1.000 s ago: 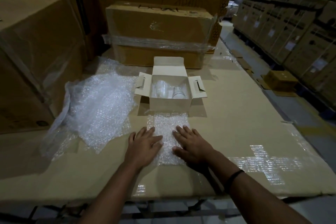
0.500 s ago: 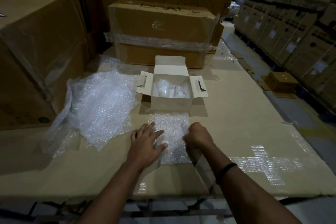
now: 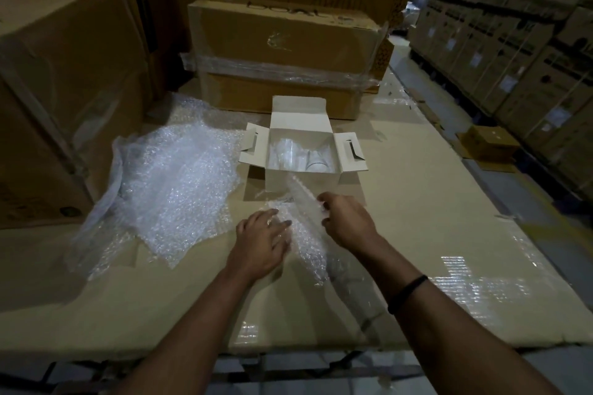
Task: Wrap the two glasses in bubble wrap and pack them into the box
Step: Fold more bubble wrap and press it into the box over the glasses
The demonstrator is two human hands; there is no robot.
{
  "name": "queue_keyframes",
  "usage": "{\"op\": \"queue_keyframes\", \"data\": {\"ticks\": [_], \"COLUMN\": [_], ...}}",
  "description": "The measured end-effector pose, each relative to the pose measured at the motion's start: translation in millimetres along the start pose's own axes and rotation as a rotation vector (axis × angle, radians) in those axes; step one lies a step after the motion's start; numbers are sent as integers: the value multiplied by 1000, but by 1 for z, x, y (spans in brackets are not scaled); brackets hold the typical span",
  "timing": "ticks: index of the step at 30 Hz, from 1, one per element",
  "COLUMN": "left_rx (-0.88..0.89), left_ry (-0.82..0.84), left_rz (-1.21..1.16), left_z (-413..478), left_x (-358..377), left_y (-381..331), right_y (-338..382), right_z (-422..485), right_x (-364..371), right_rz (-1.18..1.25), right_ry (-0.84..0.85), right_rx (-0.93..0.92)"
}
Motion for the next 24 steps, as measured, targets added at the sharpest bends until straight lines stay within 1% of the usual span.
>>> {"op": "queue_keyframes", "data": {"ticks": [2, 3, 5, 7, 10, 12, 15, 16, 20, 21, 24], "left_rx": [-119, -163, -174, -142, -125, -128, -130, -128, -107, -104, -100], "left_ry": [-158, -206, -243, -238, -203, -192, -94, -65, -58, -55, -71], "left_rz": [-103, -123, -103, -60, 9, 55, 137, 162, 181, 181, 155], "left_z": [3, 3, 2, 1, 1, 1, 1, 1, 2, 2, 3], "left_x": [-5, -7, -10, -11, -10, -9, -3, 0, 3, 3, 2], "left_y": [5, 7, 8, 8, 7, 8, 10, 11, 11, 11, 12], "right_y": [14, 19, 28, 34, 35, 36, 33, 29, 7, 4, 4], "right_z": [-10, -15, -25, -35, -40, -38, -40, -44, -62, -64, -64], "right_x": [8, 13, 24, 35, 45, 40, 31, 32, 55, 56, 49], "right_rz": [-49, -64, -78, -55, -40, -72, -90, -105, -149, -131, -81], "right_ry": [46, 76, 127, 117, 124, 106, -57, -38, 284, 288, 232], "right_rx": [-55, -71, -124, -224, -290, -326, -427, -414, -290, -271, -223]}}
Point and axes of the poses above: each hand's wrist, its own z-axis towards the middle knuckle, its own x-axis out of the palm, y = z × x, the point moved 4 cm from there along z, towards the middle knuckle, and after that the axes turned 12 degrees about -y, right-handed, at the moved point
